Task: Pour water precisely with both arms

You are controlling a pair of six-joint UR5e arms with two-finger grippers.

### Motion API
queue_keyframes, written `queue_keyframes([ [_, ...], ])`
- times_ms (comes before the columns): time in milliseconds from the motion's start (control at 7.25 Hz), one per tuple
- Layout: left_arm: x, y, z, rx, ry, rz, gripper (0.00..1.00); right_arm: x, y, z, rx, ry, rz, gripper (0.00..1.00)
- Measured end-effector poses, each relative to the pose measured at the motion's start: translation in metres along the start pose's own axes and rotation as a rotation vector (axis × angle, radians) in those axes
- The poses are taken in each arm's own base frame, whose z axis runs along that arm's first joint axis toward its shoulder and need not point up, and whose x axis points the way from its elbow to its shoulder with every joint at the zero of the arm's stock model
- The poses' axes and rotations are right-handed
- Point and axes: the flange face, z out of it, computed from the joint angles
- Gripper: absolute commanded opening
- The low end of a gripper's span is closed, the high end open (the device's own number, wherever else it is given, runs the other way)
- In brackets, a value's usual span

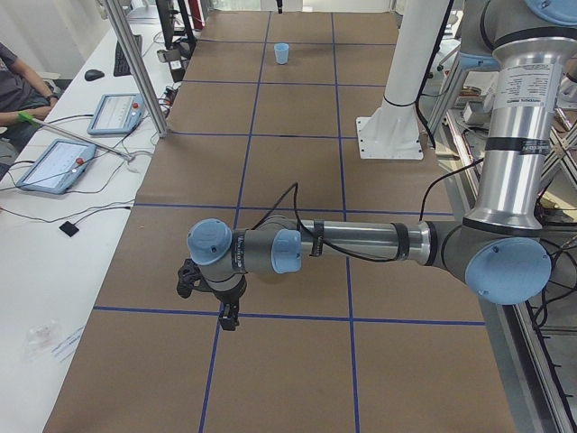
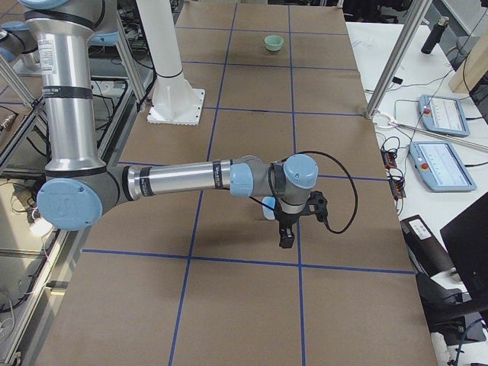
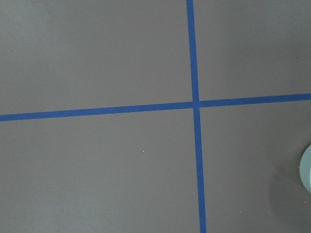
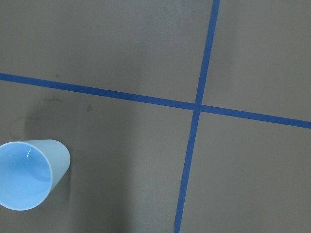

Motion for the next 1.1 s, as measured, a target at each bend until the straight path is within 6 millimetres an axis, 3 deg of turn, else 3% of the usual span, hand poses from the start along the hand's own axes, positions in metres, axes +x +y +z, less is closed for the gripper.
queue_keyframes([
  [1103,-0.0015,0.0056,0.0057,0.000,0.008,0.003,1.00,-0.0042,0.0095,-0.0090,0.023,0.001,-0.010,1.00],
])
